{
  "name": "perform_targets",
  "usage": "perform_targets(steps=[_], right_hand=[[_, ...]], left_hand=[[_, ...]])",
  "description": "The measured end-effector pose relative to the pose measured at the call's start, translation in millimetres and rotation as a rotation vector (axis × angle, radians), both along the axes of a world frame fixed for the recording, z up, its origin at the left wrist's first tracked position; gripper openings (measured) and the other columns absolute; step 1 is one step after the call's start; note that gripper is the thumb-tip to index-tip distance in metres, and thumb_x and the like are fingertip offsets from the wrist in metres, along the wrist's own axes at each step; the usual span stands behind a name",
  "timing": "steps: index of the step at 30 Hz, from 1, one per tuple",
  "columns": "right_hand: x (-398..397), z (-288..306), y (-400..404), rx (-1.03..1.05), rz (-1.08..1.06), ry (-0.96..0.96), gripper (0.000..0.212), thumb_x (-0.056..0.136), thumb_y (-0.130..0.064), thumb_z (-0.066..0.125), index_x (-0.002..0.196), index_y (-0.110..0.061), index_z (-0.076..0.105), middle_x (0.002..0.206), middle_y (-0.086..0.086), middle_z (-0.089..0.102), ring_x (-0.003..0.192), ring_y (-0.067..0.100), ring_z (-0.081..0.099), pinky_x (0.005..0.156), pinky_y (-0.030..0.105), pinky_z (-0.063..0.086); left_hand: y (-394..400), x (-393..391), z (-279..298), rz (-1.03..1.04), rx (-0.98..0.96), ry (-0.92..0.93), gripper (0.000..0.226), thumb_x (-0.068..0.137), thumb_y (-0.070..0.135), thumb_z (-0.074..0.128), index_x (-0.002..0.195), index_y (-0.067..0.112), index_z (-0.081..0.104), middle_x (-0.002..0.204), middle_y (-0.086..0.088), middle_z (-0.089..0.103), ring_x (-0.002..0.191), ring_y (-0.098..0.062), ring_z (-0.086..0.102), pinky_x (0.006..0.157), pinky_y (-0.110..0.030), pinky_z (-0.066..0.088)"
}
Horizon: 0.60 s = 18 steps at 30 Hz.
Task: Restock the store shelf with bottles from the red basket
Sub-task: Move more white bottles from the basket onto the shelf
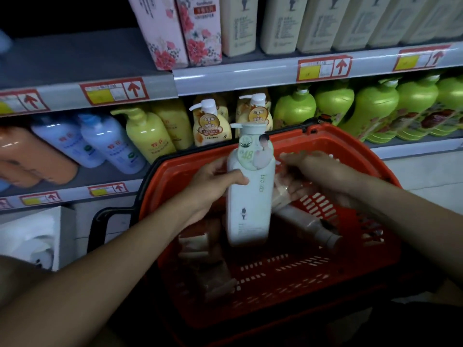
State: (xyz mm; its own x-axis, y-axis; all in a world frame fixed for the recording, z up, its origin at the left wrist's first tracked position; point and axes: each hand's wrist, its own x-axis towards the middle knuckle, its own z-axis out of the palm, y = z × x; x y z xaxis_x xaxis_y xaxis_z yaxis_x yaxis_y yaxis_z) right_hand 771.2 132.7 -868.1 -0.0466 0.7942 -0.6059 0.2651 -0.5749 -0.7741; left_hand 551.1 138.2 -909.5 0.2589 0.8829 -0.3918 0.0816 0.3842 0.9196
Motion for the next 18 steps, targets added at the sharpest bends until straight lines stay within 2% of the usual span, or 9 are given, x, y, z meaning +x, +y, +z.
perform_targets(steps=[1, 3, 5, 7, 9, 10, 14, 18], right_hand=[[-3.2, -4.3, -4.7, 0.008, 0.017, 0.060, 0.058, 0.100, -0.053, 0.048, 0.096, 0.001, 0.069, 0.087, 0.020, 0.062, 0.067, 0.028, 0.060, 0.073, 0.048, 0.059], [-6.7, -5.7, -13.6, -0.015, 0.078, 0.218, 0.078, 0.091, -0.072, 0.046, 0.121, -0.002, 0.065, 0.101, 0.020, 0.065, 0.080, 0.029, 0.062, 0.079, 0.047, 0.055], [-5.7, 3.5, -16.1, 0.032, 0.174, 0.276, 0.082, 0.078, -0.078, 0.057, 0.126, -0.013, 0.066, 0.119, 0.014, 0.071, 0.095, 0.028, 0.068, 0.083, 0.042, 0.058], [-6.0, 14.6, -16.6, 0.138, 0.250, 0.250, 0.066, 0.075, -0.055, 0.079, 0.126, -0.016, 0.066, 0.123, 0.013, 0.071, 0.108, 0.025, 0.071, 0.095, 0.048, 0.057], [-14.0, 26.9, -19.6, 0.261, 0.246, 0.166, 0.054, 0.076, -0.025, 0.085, 0.125, -0.014, 0.065, 0.122, 0.012, 0.071, 0.112, 0.023, 0.070, 0.100, 0.051, 0.055], [-19.0, 32.0, -22.0, 0.304, 0.212, 0.162, 0.050, 0.078, -0.016, 0.084, 0.123, -0.011, 0.065, 0.120, 0.011, 0.073, 0.112, 0.023, 0.070, 0.101, 0.051, 0.054], [-31.7, 63.9, -34.3, 0.445, 0.100, 0.234, 0.038, 0.081, -0.009, 0.080, 0.117, -0.005, 0.070, 0.113, 0.013, 0.076, 0.108, 0.029, 0.071, 0.100, 0.049, 0.055], [-27.2, 103.4, -42.8, 0.580, 0.034, 0.290, 0.036, 0.082, -0.006, 0.078, 0.117, -0.008, 0.072, 0.109, 0.009, 0.078, 0.101, 0.027, 0.075, 0.088, 0.041, 0.062]], left_hand=[[-1.6, -1.1, 6.7, -0.027, -0.002, -0.047, 0.052, 0.051, 0.031, 0.077, 0.103, 0.030, 0.075, 0.109, 0.001, 0.077, 0.100, -0.016, 0.072, 0.083, -0.031, 0.054], [-1.8, -3.1, 19.0, -0.049, 0.007, -0.107, 0.043, 0.055, 0.029, 0.078, 0.099, 0.030, 0.077, 0.105, 0.003, 0.077, 0.095, -0.013, 0.072, 0.083, -0.030, 0.054], [1.9, -5.6, 32.5, -0.031, 0.023, -0.134, 0.037, 0.062, 0.023, 0.078, 0.098, 0.027, 0.078, 0.107, 0.001, 0.077, 0.098, -0.015, 0.071, 0.091, -0.036, 0.054], [3.1, -7.6, 50.0, 0.006, 0.038, -0.120, 0.031, 0.071, 0.021, 0.075, 0.102, 0.023, 0.077, 0.111, -0.002, 0.076, 0.101, -0.018, 0.071, 0.094, -0.041, 0.053], [1.6, -9.3, 68.6, 0.045, 0.061, -0.113, 0.029, 0.076, 0.023, 0.072, 0.104, 0.021, 0.076, 0.110, -0.004, 0.077, 0.101, -0.019, 0.071, 0.093, -0.041, 0.053], [1.0, -11.0, 78.2, 0.070, 0.077, -0.121, 0.030, 0.076, 0.023, 0.072, 0.106, 0.019, 0.075, 0.110, -0.005, 0.076, 0.102, -0.019, 0.071, 0.094, -0.041, 0.052], [-4.9, -13.8, 118.9, 0.141, 0.169, -0.143, 0.045, 0.075, 0.023, 0.073, 0.119, 0.011, 0.068, 0.120, -0.013, 0.072, 0.110, -0.026, 0.068, 0.102, -0.045, 0.050], [-18.5, -20.4, 162.5, 0.006, 0.302, -0.109, 0.046, 0.078, 0.016, 0.079, 0.121, 0.025, 0.065, 0.120, -0.009, 0.072, 0.107, -0.026, 0.071, 0.090, -0.040, 0.058]])
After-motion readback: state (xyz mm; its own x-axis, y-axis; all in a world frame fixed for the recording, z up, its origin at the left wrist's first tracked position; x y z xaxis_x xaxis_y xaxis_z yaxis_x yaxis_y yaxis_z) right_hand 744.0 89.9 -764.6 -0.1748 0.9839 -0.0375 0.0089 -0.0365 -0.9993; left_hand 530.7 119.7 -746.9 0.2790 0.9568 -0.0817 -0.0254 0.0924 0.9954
